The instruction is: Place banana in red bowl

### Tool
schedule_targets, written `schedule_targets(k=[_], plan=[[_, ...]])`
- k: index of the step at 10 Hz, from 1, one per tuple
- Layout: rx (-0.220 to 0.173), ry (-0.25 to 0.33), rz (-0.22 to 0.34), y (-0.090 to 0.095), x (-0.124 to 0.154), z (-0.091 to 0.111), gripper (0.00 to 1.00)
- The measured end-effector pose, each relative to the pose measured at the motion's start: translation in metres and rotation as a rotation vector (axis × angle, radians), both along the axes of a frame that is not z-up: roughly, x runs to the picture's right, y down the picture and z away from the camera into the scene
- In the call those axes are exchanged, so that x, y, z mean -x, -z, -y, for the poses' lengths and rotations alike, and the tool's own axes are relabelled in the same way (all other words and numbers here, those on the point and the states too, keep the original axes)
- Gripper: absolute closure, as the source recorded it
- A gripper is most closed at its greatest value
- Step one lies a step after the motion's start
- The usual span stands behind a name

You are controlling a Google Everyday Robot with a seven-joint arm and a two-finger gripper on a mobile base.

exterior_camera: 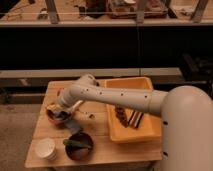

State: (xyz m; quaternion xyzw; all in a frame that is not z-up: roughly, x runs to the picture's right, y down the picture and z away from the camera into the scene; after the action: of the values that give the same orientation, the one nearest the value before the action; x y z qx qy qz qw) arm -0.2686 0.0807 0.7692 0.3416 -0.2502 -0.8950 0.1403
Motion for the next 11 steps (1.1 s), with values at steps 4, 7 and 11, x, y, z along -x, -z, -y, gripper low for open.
schedule_targets(k=[4,7,11], plan=[[0.022,0.014,0.01,-0.002,0.01,-0.011,0.61],[0.052,0.004,-0.001,-0.013,0.009,-0.022,0.3],[0.081,-0.004,-0.008,-0.02,0.015,-0.029,0.27]])
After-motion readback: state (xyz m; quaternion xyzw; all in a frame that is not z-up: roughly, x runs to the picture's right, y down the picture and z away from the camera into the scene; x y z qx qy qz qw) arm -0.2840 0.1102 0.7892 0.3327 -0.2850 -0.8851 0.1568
